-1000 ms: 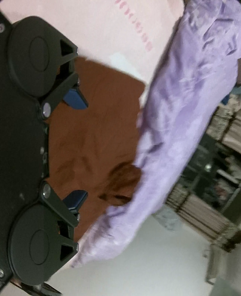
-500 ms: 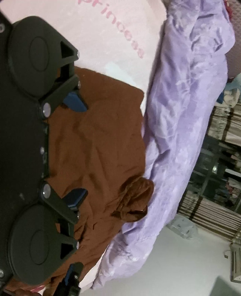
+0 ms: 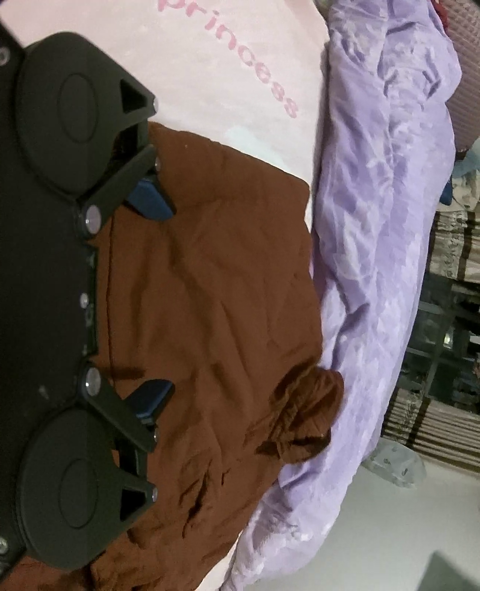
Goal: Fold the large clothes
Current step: 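Move the right tool to the other jacket sleeve, then grasp the other sleeve cuff with the right tool and lift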
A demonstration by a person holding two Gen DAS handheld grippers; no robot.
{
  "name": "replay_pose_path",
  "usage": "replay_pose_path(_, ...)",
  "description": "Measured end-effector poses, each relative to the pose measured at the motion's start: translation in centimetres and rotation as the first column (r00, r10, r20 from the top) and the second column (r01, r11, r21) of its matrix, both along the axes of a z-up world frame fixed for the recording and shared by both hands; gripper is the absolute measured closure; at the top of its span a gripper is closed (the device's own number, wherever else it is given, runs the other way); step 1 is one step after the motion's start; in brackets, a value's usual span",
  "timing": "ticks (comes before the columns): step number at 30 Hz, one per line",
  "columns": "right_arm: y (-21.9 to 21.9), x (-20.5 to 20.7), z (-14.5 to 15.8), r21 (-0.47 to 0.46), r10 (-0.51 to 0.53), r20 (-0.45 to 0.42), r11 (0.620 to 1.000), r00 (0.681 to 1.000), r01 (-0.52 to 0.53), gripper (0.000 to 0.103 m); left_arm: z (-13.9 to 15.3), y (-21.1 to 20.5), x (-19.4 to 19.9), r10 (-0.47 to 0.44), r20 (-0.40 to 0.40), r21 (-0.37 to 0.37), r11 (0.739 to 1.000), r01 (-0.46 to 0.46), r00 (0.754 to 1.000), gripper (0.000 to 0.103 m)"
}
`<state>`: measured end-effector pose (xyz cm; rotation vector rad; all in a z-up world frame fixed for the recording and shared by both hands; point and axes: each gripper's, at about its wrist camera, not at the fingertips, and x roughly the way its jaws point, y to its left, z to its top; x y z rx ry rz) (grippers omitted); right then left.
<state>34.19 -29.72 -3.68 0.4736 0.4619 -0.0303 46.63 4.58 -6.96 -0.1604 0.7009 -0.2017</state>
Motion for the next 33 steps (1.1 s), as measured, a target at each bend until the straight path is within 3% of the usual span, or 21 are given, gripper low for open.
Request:
replay_pose_path(4,-8.9,-3.8,-0.6,-0.008,-0.251,-0.056,0.968,0.966,0.251,0.033,0.2,0.1,-0.3,0.002,0.007,0.004,1.0,-0.002,1.0,0.009)
replay_pose_path(8,-18.2,-8.8,-2.8,0.008,-0.504,-0.113,0.861,0.856,0.508,0.033,-0.3,0.0,-0.3,0.008,0.005,0.027,1.0,-0.009,1.0,0.009)
replay_pose_path(11,-22.8,-11.3,-4.5,0.039,-0.604,-0.147,0.788,0.784,0.614,0.033,-0.6,-0.3,-0.2,0.012,0.01,0.044,0.999,-0.012,1.0,0.008)
replay_pose_path(15,-26.6,-12.7,-6.3,0.135,-0.666,-0.161,0.716,0.728,0.685,0.033,-0.7,-0.5,-0.1,0.016,0.02,0.06,0.998,-0.017,1.0,0.008)
replay_pose_path(21,-29.4,-12.4,-8.6,0.229,-0.707,-0.133,0.66,0.695,0.715,0.033,-0.8,-0.7,0.3,0.028,0.023,0.077,0.997,-0.03,0.999,0.007)
replay_pose_path(27,-31.3,-11.9,-8.9,0.263,-0.743,-0.093,0.624,0.663,0.736,0.034,-0.7,-1.1,1.0,0.044,0.025,0.11,0.993,-0.046,0.999,0.007)
replay_pose_path(28,-31.5,-11.7,-8.8,0.265,-0.747,-0.092,0.619,0.658,0.739,0.035,-0.7,-1.2,1.1,0.047,0.025,0.11,0.993,-0.049,0.999,0.007)
replay_pose_path(30,-31.6,-11.5,-8.6,0.254,-0.752,-0.101,0.613,0.651,0.748,0.055,-0.8,-1.2,1.2,0.051,0.026,0.11,0.993,-0.054,0.998,0.007)
replay_pose_path(31,-31.6,-11.3,-8.6,0.244,-0.749,-0.11,0.617,0.653,0.748,0.074,-0.8,-1.3,1.3,0.052,0.027,0.109,0.993,-0.055,0.998,0.007)
replay_pose_path(33,-31.8,-11.0,-8.4,0.231,-0.739,-0.118,0.629,0.663,0.742,0.086,-0.8,-1.3,1.3,0.05,0.028,0.107,0.993,-0.053,0.998,0.007)
